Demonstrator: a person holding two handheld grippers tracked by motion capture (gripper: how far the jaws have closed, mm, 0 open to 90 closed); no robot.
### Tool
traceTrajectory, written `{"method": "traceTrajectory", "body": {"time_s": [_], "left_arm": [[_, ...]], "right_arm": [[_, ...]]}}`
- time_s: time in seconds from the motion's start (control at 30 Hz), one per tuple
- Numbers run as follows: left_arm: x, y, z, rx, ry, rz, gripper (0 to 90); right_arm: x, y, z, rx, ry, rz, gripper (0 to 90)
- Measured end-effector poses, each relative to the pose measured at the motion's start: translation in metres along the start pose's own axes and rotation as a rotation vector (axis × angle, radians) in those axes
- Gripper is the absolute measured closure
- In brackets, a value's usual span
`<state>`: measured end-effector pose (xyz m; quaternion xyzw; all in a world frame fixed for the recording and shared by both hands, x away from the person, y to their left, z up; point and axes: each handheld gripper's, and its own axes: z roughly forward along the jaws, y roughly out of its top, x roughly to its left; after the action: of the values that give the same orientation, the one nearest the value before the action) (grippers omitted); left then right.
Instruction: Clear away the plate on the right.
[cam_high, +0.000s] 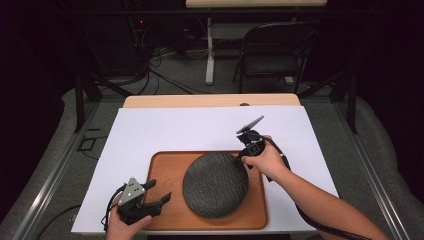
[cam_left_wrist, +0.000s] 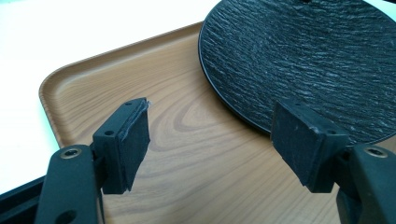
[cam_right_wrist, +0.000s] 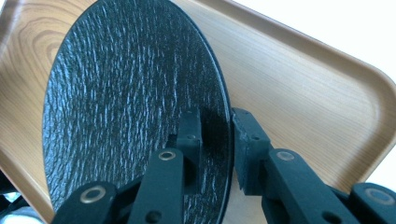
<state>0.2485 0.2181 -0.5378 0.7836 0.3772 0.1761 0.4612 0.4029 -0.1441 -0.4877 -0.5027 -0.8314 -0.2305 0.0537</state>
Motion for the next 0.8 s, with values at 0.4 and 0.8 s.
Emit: {"method": "traceTrajectory", "body": {"time_s": [0.4,0.8], "left_arm": [[0.000,0.000,0.000,0.001,0.002,0.001,28.4],[0.000,0.000,0.000,0.000,0.003,-0.003,28.4]], "right_arm": [[-0.019,-0.013,0.024,0.016,-0.002,0.057,70.5],[-0.015,-0.020,0.028,-0.033,-0.019,0.021,50.4]]}}
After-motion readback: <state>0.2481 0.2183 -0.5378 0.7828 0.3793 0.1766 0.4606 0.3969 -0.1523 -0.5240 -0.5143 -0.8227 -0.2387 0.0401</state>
